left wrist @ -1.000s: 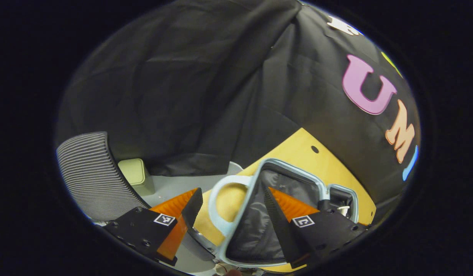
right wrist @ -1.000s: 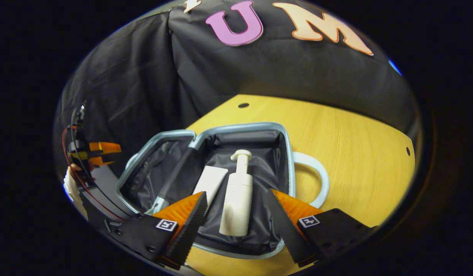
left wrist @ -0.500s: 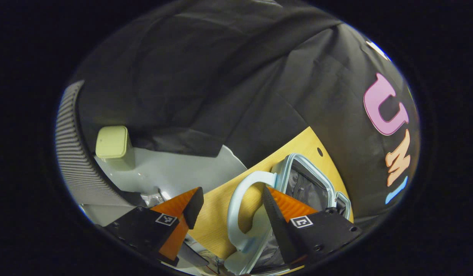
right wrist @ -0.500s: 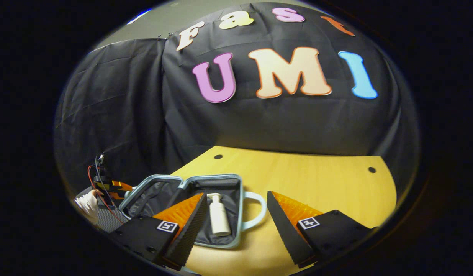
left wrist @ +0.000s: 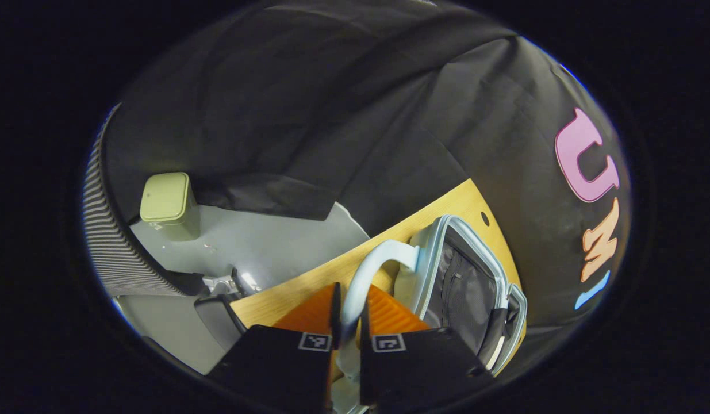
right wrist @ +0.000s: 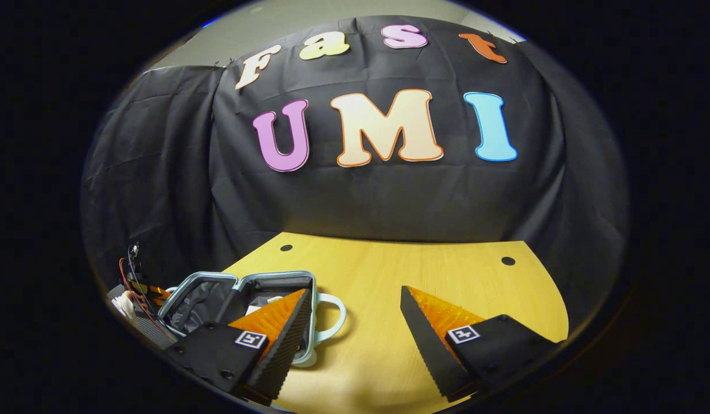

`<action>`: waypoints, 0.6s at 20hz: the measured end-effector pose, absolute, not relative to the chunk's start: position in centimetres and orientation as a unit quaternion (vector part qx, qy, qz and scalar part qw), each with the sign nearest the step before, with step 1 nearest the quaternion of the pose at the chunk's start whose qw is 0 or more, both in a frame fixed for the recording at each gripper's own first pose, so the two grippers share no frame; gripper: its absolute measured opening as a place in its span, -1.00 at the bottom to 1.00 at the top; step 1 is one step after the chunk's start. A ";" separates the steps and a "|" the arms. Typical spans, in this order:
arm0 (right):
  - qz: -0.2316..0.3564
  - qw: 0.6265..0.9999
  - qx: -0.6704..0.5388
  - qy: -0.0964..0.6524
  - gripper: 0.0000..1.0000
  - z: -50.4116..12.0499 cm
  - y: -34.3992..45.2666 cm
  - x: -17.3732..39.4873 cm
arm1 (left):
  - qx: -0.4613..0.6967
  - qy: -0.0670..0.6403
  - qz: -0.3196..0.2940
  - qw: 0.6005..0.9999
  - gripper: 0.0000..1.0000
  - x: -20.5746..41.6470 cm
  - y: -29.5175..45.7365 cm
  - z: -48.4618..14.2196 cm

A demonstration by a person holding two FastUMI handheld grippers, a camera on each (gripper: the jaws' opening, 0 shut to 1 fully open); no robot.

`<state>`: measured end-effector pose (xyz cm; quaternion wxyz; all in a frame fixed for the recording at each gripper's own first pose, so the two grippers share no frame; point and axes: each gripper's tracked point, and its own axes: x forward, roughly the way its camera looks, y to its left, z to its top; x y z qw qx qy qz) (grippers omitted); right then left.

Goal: First open the suitcase, pack the skin care products into it, and then close the suitcase.

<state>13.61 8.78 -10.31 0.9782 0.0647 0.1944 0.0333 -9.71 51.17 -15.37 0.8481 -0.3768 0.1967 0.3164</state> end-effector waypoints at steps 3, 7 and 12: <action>0.030 0.978 0.070 0.192 0.96 -10.4 8.3 13.6 | -0.343 0.200 0.319 0.861 -0.89 -10.1 50.0 -12.8; 0.030 0.981 0.070 0.176 0.96 -9.7 7.8 13.4 | -0.311 0.165 0.286 0.891 -0.94 -8.6 46.1 -3.0; 0.018 0.983 0.094 0.160 0.97 -9.3 5.6 12.9 | -0.215 0.141 0.215 0.942 -0.95 -4.1 36.9 6.9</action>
